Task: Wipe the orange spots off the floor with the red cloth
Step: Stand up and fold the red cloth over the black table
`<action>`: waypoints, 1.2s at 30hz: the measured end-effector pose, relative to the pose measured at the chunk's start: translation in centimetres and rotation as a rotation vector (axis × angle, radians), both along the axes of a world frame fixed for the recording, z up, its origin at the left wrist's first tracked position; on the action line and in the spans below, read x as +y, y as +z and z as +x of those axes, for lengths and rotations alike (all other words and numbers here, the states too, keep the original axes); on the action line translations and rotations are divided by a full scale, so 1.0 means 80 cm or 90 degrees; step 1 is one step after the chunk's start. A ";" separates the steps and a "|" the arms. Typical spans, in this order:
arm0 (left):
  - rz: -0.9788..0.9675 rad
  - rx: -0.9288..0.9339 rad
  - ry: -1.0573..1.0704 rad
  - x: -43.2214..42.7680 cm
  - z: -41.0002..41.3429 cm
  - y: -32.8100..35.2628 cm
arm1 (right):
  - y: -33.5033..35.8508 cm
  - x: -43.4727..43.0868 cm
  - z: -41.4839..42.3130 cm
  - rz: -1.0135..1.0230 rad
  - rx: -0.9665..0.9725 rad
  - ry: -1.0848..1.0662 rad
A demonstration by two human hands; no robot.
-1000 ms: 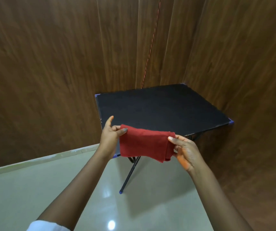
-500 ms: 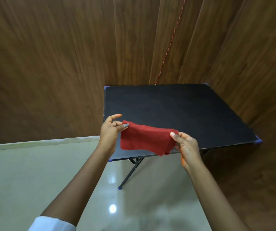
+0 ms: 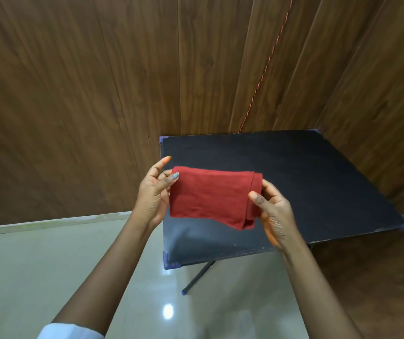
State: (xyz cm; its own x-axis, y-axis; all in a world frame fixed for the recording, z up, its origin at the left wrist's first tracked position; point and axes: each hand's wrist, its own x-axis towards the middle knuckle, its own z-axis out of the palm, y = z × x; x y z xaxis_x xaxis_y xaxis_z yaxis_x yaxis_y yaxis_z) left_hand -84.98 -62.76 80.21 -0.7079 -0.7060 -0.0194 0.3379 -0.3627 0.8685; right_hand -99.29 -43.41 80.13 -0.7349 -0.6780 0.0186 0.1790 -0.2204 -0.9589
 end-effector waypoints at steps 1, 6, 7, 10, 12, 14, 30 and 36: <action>-0.001 0.010 -0.042 -0.009 0.002 -0.002 | 0.002 -0.007 0.000 0.011 0.005 0.011; -0.105 -0.052 -0.092 -0.037 0.007 -0.009 | 0.002 -0.044 0.011 0.082 -0.021 0.005; -0.114 -0.076 -0.071 -0.038 0.006 -0.010 | 0.000 -0.048 0.011 0.088 -0.031 -0.007; -0.112 -0.152 -0.020 -0.050 0.005 -0.016 | -0.006 -0.064 0.010 0.119 -0.055 -0.034; -0.093 -0.163 -0.009 -0.057 0.006 -0.024 | -0.010 -0.072 0.010 0.131 -0.064 -0.044; -0.066 -0.175 -0.010 -0.061 0.006 -0.033 | -0.007 -0.077 0.013 0.115 -0.060 -0.059; -0.162 -0.183 -0.398 -0.057 -0.064 -0.016 | 0.056 -0.111 -0.050 0.022 -0.072 0.093; 0.070 -0.177 -0.295 -0.040 -0.081 -0.037 | -0.050 -0.089 -0.041 0.078 -0.401 0.239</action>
